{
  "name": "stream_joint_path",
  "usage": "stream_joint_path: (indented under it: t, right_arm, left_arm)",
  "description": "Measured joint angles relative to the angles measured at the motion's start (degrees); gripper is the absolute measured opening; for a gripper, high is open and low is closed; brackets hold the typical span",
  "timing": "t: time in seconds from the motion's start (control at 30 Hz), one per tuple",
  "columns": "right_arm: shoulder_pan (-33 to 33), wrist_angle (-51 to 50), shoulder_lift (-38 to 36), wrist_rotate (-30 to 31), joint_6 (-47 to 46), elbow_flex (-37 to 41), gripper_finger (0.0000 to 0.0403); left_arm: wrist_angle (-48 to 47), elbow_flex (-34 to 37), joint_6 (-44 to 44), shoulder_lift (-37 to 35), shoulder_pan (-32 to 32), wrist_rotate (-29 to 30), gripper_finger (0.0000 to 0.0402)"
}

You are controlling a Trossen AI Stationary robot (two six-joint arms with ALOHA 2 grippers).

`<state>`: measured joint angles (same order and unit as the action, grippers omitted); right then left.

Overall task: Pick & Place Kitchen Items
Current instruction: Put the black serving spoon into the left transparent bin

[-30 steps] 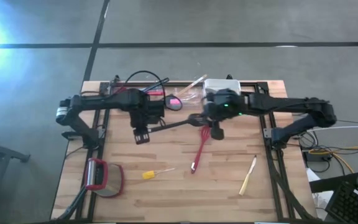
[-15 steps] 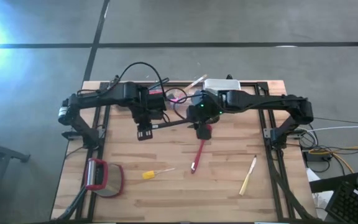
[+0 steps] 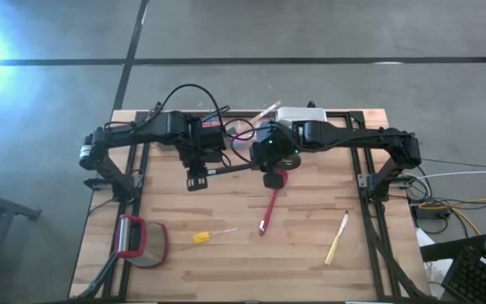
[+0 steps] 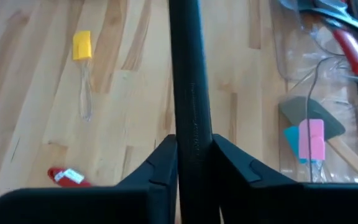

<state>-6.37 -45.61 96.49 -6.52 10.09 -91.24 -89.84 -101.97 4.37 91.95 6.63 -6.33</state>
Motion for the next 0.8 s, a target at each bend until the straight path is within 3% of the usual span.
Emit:
stream_joint_path:
  t: [0.2, 0.43, 0.6, 0.7, 0.8]
  right_arm:
    - [0.02, -1.47, -0.64, 0.34, 0.82, 0.02, 0.0058]
    - [-0.02, -8.18, -1.67, 0.92, -0.89, -0.13, 0.0058]
    - [0.54, -13.50, -4.04, 2.21, -3.31, 1.47, 0.0058]
    - [1.30, -11.60, -8.09, 2.25, -5.12, 5.34, 0.0058]
    - [1.99, -3.32, -14.21, 2.26, -6.78, 12.51, 0.0058]
  left_arm:
    - [0.42, 0.00, 0.25, -0.01, -0.02, -0.04, 0.0096]
    - [-0.10, -1.67, 0.42, -0.18, 0.04, 0.04, 0.0213]
    - [-0.20, -4.12, 0.19, -1.91, 0.04, 0.66, 0.0248]
    - [0.62, -3.65, -0.19, -4.97, 0.01, 5.33, 0.0250]
    - [3.88, -1.72, 0.21, -8.63, -0.09, 12.52, 0.0249]
